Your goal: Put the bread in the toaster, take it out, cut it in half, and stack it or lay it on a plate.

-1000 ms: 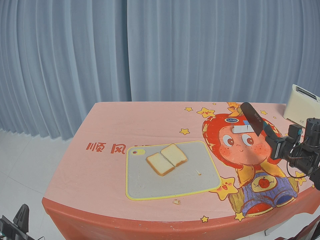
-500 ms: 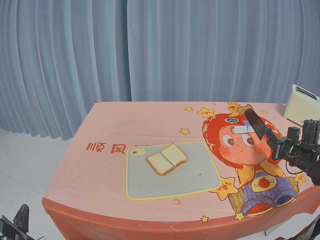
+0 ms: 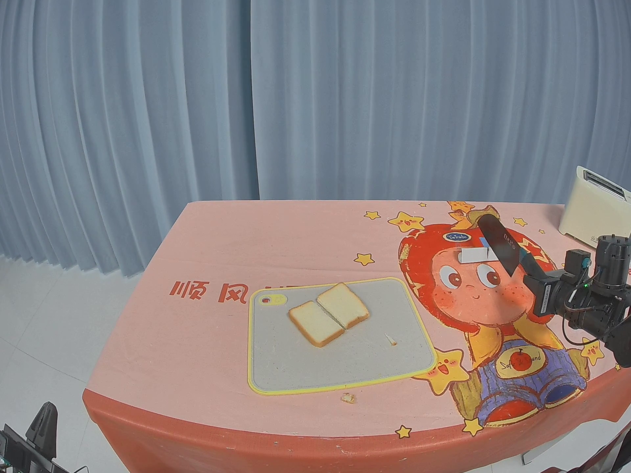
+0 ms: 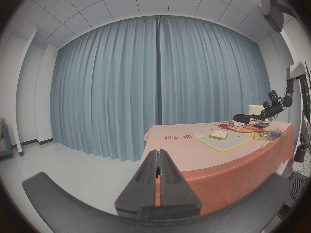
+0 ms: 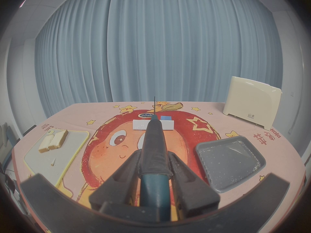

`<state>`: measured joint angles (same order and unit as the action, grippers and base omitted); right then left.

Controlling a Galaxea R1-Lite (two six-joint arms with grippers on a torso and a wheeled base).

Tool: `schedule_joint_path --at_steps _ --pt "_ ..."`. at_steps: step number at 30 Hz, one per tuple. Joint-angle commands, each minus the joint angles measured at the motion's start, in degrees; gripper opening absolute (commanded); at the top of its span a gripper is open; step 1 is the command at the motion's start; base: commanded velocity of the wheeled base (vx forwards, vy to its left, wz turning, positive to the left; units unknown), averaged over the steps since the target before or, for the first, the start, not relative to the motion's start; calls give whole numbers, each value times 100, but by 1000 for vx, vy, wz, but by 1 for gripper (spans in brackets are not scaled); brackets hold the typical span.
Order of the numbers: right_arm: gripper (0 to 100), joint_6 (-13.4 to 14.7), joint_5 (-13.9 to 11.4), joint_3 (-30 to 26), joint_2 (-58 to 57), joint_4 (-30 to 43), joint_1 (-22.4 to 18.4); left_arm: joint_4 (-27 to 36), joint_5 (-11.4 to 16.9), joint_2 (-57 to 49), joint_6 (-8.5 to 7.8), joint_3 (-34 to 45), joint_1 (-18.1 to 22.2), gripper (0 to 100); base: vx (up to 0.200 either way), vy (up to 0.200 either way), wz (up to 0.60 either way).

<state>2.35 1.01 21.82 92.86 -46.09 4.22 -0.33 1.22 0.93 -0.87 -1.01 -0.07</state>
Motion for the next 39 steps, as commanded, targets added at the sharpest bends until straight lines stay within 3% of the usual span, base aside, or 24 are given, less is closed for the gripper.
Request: schedule_joint_path --at_steps 1,39 --pt "0 2 4 -11 -22 -5 18 -2 1 4 -1 101 -1 0 0 0 0" --pt "0 20 66 -222 84 13 158 -2 1 4 -1 101 -1 0 0 0 0"
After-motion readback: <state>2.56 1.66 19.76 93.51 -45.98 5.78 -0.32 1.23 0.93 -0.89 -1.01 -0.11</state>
